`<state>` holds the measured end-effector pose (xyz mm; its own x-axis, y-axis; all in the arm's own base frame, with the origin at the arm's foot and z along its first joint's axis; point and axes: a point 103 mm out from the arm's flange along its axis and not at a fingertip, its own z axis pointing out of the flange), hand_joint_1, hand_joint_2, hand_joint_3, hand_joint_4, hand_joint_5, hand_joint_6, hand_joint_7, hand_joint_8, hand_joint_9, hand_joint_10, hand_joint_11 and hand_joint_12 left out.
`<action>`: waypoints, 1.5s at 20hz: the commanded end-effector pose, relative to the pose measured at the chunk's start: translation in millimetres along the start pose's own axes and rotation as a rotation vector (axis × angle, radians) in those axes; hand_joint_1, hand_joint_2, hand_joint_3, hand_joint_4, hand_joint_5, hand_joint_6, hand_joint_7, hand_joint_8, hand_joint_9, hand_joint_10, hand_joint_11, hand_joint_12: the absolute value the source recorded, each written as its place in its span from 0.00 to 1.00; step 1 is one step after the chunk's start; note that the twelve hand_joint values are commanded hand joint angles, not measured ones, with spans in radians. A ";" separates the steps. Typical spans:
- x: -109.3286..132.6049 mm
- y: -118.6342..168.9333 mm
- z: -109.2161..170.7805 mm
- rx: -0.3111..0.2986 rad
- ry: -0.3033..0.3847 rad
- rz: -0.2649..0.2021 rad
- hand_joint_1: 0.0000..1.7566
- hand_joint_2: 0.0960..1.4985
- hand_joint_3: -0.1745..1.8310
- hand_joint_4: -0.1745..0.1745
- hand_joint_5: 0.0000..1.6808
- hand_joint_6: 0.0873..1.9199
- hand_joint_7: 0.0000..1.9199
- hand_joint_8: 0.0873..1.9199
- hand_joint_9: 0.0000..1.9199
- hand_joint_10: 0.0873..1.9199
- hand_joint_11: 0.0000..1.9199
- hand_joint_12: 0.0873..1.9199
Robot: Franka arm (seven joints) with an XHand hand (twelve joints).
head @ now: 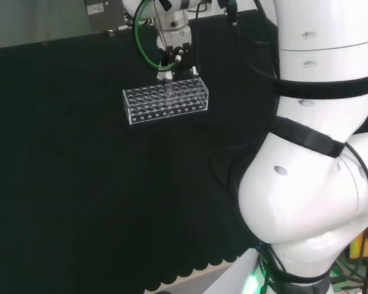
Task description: Pick up the test tube.
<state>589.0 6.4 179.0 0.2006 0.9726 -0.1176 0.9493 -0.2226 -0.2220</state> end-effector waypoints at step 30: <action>-19.3 -15.7 -129.7 0.070 0.183 0.000 0.70 0.41 0.38 0.00 0.80 0.22 0.91 0.19 0.86 0.19 0.64 0.43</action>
<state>604.4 0.9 284.9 0.2510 0.9672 0.0398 0.9255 -0.2277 -0.3026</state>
